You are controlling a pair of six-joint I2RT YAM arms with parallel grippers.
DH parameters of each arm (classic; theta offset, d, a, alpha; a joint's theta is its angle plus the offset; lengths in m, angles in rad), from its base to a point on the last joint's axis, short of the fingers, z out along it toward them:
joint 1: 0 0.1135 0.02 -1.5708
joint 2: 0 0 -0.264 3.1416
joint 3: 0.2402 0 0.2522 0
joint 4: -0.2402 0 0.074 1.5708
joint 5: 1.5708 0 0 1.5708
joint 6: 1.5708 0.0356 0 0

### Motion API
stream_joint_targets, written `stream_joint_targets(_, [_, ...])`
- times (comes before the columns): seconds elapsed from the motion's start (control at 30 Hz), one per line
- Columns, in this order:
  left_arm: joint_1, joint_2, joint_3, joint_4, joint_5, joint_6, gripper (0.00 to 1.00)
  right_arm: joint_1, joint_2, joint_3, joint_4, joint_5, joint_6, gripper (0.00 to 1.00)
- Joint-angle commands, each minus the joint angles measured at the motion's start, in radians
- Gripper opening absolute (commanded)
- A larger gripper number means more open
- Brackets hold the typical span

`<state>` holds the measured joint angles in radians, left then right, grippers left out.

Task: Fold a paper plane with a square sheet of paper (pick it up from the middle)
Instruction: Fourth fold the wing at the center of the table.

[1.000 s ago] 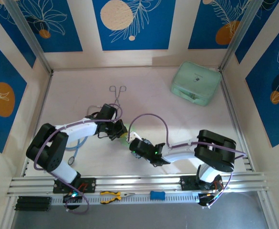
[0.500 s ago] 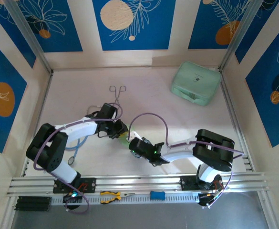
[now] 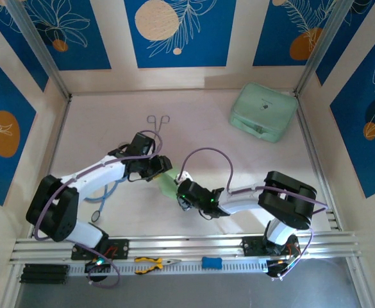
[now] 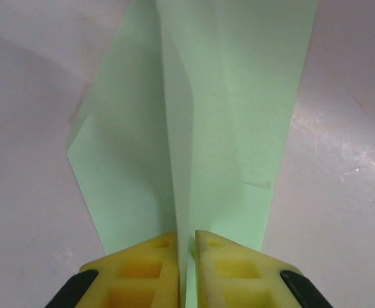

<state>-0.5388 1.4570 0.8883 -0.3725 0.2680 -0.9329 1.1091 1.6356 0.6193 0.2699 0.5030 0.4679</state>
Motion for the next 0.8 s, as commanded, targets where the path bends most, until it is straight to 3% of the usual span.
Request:
stream_joint_targets(0.0, [0.007,-0.023,-0.005,-0.029,-0.031,0.015,0.57,-0.017,0.021,-0.022,0.063,-0.074,0.082,0.15])
stream_joint_targets(0.33, [0.008,-0.011,-0.046,0.025,0.002,-0.017,0.42,-0.057,0.063,-0.067,0.163,-0.162,0.233,0.14])
stream_joint_targets(0.43, [0.007,-0.008,-0.049,0.031,0.003,-0.017,0.34,-0.082,0.069,-0.074,0.178,-0.209,0.269,0.14])
stream_joint_targets(0.6, [0.007,0.002,-0.075,0.092,0.041,-0.02,0.13,-0.119,0.065,-0.09,0.22,-0.303,0.308,0.14])
stream_joint_targets(0.77, [0.007,0.033,-0.103,0.204,0.116,-0.027,0.03,-0.169,0.082,-0.08,0.226,-0.424,0.352,0.14])
